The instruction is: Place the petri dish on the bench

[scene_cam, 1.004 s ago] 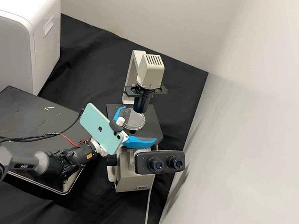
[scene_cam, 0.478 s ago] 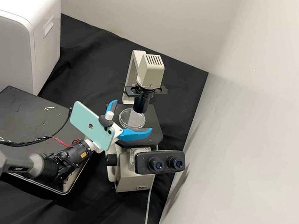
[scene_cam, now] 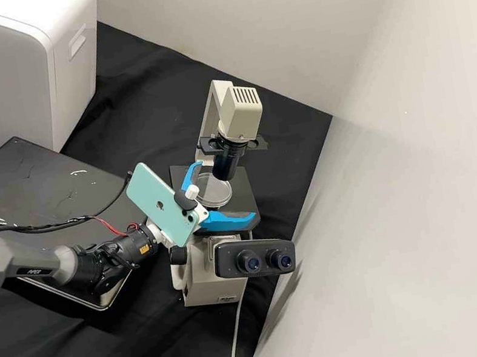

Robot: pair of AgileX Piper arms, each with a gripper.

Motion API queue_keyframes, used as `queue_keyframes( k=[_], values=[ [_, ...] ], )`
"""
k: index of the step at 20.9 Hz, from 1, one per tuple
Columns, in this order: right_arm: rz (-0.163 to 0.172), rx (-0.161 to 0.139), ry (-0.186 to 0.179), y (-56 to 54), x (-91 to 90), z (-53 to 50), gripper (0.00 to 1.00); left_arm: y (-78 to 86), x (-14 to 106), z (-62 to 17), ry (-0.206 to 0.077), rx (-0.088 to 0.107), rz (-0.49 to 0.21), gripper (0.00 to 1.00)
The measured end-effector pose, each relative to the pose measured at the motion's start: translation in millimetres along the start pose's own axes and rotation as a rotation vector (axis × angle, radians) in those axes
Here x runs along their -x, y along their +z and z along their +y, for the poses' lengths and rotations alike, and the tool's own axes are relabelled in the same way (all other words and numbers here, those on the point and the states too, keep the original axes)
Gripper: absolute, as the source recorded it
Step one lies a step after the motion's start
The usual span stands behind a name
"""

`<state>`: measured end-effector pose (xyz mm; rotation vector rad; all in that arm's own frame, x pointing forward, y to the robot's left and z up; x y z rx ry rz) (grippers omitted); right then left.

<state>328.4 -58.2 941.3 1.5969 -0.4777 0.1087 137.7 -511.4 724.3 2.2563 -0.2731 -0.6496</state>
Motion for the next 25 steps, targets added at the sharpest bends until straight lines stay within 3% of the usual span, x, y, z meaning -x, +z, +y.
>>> queue_keyframes(
  k=[5,15,22,25],
  values=[
    [0.025,-0.003,-0.029,-9.1,0.3,-10.4,1.00,0.0,0.0,0.0,0.000,0.000,0.000,1.00],
    [0.029,0.016,-0.101,-14.3,10.4,-34.1,1.00,-0.6,-0.1,0.0,0.000,0.000,0.004,1.00],
    [-0.008,0.001,-0.105,-6.3,9.2,-40.4,1.00,-0.6,-0.1,0.0,0.000,0.000,0.003,1.00],
    [-0.012,0.042,-0.112,-3.6,7.6,-43.0,1.00,-0.6,-0.1,0.0,0.000,0.000,0.003,1.00]
  ],
)
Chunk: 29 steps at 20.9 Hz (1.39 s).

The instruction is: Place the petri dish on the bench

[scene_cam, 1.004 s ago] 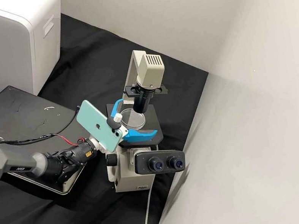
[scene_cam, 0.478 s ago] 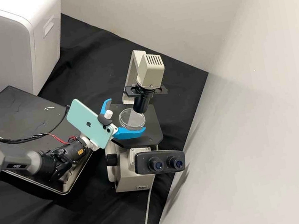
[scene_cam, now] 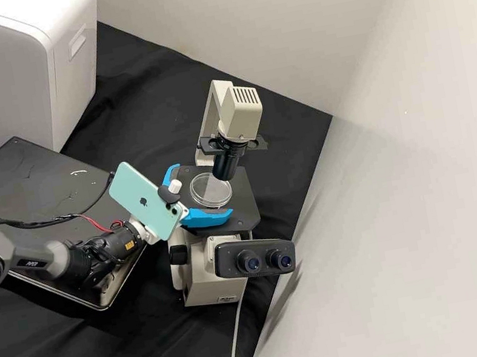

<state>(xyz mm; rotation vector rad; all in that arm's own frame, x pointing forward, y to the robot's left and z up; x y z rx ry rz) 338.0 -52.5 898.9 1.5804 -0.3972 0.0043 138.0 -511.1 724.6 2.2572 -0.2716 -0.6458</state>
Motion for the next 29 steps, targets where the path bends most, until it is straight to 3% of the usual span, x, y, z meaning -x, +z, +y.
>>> queue_keyframes(
  k=[3,10,29],
  values=[
    [-0.007,0.032,0.002,1.4,-1.6,-0.6,1.00,0.0,0.0,0.0,0.000,0.000,0.000,1.00],
    [-0.038,0.053,0.010,1.1,-8.4,0.9,1.00,-0.1,0.0,0.0,0.000,0.000,0.001,1.00],
    [-0.066,0.049,-0.020,7.3,-31.2,-7.7,1.00,0.0,-0.7,-1.9,-0.011,-0.003,0.001,1.00]
  ],
)
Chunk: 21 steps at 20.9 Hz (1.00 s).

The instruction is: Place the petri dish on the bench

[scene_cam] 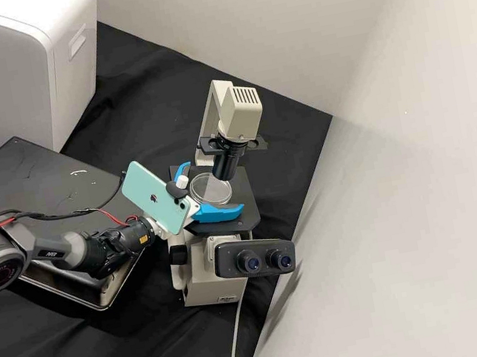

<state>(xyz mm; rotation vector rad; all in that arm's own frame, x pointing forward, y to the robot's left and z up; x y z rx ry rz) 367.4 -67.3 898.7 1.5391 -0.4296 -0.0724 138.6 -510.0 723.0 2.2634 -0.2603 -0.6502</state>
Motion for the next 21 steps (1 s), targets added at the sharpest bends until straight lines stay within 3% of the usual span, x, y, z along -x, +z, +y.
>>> queue_keyframes(
  k=[7,8,17,21],
  values=[
    [0.003,0.000,0.001,-0.3,-0.1,-0.5,1.00,0.0,0.0,0.0,0.000,0.000,0.000,1.00],
    [0.003,0.000,0.001,-0.3,-0.1,-0.5,0.00,0.0,0.0,0.0,0.000,0.000,0.000,1.00],
    [0.004,-0.005,0.000,0.5,-0.6,-1.6,0.00,0.0,0.0,0.0,0.000,0.000,0.000,1.00],
    [0.009,-0.025,0.004,1.3,-1.2,-2.7,0.00,0.0,0.0,0.0,0.000,0.000,0.000,1.00]
  ],
)
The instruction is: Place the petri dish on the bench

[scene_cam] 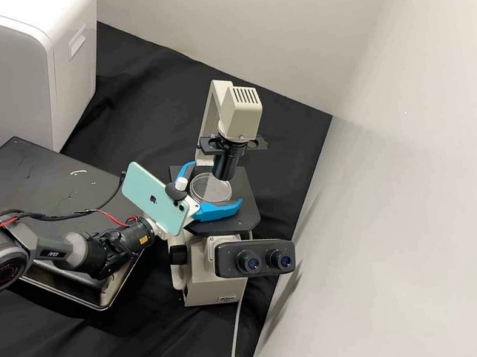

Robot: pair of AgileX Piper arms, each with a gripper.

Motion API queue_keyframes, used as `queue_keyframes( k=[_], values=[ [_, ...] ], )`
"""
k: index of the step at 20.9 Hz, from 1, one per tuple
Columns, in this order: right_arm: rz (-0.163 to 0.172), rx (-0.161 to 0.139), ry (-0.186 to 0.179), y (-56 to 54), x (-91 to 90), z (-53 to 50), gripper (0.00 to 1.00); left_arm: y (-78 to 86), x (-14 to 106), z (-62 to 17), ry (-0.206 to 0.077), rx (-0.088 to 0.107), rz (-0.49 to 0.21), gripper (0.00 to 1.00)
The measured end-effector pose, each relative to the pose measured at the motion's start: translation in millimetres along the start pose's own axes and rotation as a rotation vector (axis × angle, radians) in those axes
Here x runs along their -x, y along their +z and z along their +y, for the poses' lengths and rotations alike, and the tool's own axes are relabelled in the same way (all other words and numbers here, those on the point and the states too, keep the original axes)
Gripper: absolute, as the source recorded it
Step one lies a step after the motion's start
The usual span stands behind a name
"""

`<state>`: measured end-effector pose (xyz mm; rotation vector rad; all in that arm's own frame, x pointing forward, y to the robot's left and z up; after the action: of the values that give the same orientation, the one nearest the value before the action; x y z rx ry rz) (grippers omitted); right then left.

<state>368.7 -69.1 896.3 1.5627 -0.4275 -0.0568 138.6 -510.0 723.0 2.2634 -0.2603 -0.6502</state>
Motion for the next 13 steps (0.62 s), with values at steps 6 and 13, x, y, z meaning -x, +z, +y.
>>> queue_keyframes(
  k=[6,13],
  values=[
    [0.001,-0.013,0.000,0.0,0.0,0.0,0.00,0.0,0.0,0.0,0.000,0.000,0.000,1.00],
    [0.004,-0.018,-0.004,-0.4,0.0,-0.4,0.00,0.0,0.0,0.0,0.000,0.000,0.000,1.00]
  ],
)
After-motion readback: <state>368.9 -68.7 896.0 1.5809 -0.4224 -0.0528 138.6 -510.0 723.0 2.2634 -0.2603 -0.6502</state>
